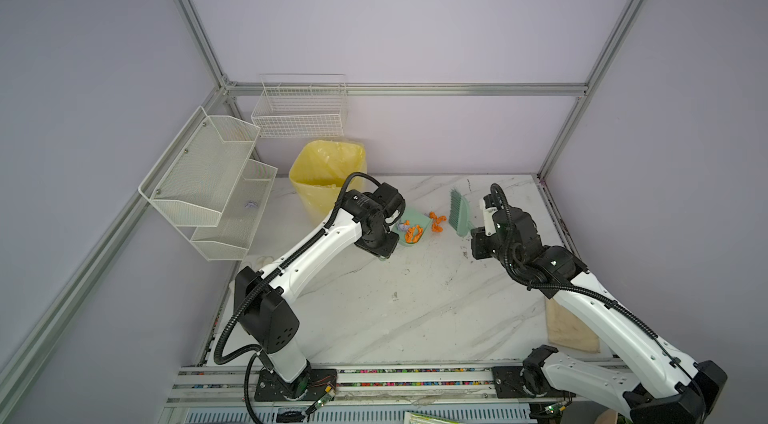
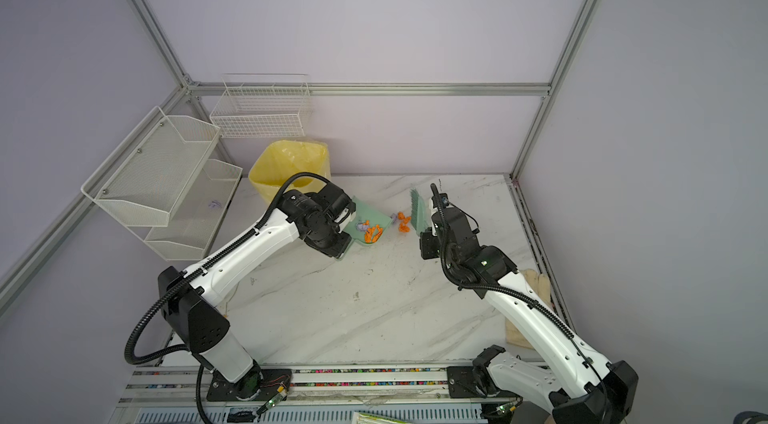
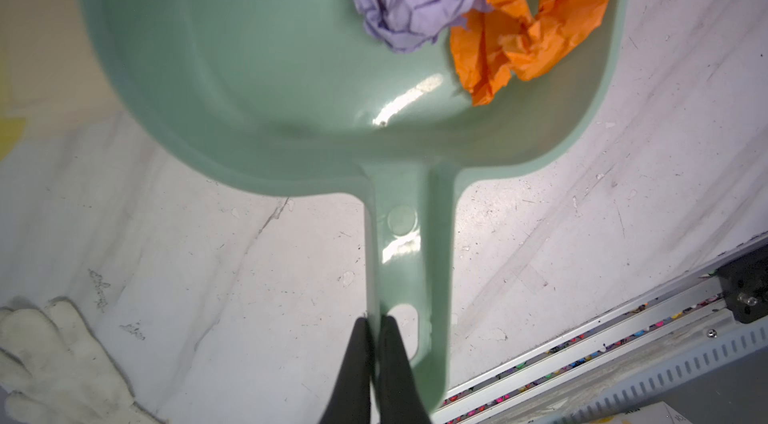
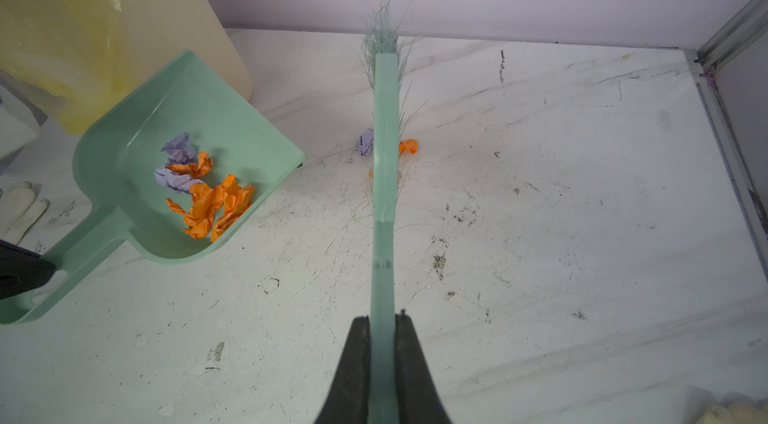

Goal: Sweep away the paper scraps from the table
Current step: 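Carry the dustpan to the yellow bin and tip it with the left gripper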

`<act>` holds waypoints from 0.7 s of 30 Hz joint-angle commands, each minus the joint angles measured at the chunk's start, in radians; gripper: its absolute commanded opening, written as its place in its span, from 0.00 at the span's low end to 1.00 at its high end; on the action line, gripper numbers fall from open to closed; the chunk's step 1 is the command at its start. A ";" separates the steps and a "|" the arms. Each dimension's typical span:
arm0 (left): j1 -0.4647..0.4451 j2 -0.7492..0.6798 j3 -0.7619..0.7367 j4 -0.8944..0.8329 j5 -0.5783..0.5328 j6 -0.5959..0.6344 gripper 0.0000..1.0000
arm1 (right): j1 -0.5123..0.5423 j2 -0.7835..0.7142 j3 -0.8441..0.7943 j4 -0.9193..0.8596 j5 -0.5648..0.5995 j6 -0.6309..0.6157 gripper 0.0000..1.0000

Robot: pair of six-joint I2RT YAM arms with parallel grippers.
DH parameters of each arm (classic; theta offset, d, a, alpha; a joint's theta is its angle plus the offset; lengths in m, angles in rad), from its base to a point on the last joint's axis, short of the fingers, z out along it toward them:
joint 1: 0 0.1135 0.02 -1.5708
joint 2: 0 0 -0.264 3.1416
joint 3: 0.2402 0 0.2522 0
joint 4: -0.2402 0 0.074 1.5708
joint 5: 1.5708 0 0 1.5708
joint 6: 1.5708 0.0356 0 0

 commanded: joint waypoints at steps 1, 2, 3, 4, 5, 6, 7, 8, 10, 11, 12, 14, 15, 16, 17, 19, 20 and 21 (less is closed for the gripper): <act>0.014 -0.038 0.130 -0.032 -0.066 0.036 0.00 | -0.003 -0.020 -0.008 0.031 -0.009 0.019 0.00; 0.018 -0.038 0.142 -0.036 -0.072 0.037 0.00 | -0.003 -0.020 -0.011 0.034 -0.009 0.019 0.00; 0.022 -0.041 0.151 -0.037 -0.073 0.041 0.00 | -0.003 -0.020 -0.011 0.036 -0.005 0.019 0.00; 0.029 -0.043 0.161 -0.037 -0.075 0.045 0.00 | -0.003 -0.019 -0.012 0.037 -0.006 0.021 0.00; 0.033 -0.045 0.170 -0.036 -0.080 0.046 0.00 | -0.003 -0.020 -0.011 0.038 -0.010 0.022 0.00; 0.038 -0.045 0.182 -0.036 -0.086 0.048 0.00 | -0.003 -0.021 -0.013 0.037 -0.015 0.024 0.00; 0.043 -0.045 0.194 -0.037 -0.093 0.051 0.00 | -0.003 -0.022 -0.013 0.038 -0.019 0.024 0.00; 0.048 -0.045 0.206 -0.040 -0.096 0.053 0.00 | -0.003 -0.024 -0.017 0.039 -0.019 0.024 0.00; 0.062 -0.046 0.227 -0.039 -0.096 0.055 0.00 | -0.003 -0.027 -0.020 0.039 -0.017 0.028 0.00; 0.069 -0.045 0.237 -0.039 -0.098 0.057 0.00 | -0.003 -0.029 -0.021 0.038 -0.019 0.031 0.00; 0.076 -0.042 0.252 -0.040 -0.098 0.059 0.00 | -0.003 -0.031 -0.021 0.038 -0.024 0.032 0.00; 0.087 -0.039 0.284 -0.049 -0.099 0.060 0.00 | -0.003 -0.038 -0.023 0.038 -0.026 0.033 0.00; 0.093 -0.038 0.299 -0.053 -0.101 0.060 0.00 | -0.003 -0.040 -0.024 0.038 -0.025 0.032 0.00; 0.099 -0.040 0.311 -0.051 -0.101 0.062 0.00 | -0.003 -0.042 -0.024 0.036 -0.023 0.035 0.00; 0.105 -0.041 0.322 -0.050 -0.100 0.063 0.00 | -0.003 -0.045 -0.023 0.033 -0.027 0.039 0.00; 0.120 -0.042 0.348 -0.050 -0.102 0.068 0.00 | -0.003 -0.048 -0.023 0.030 -0.033 0.044 0.00; 0.129 -0.041 0.359 -0.051 -0.104 0.070 0.00 | -0.003 -0.052 -0.026 0.031 -0.032 0.043 0.00; 0.136 -0.041 0.370 -0.053 -0.105 0.072 0.00 | -0.003 -0.054 -0.029 0.033 -0.030 0.041 0.00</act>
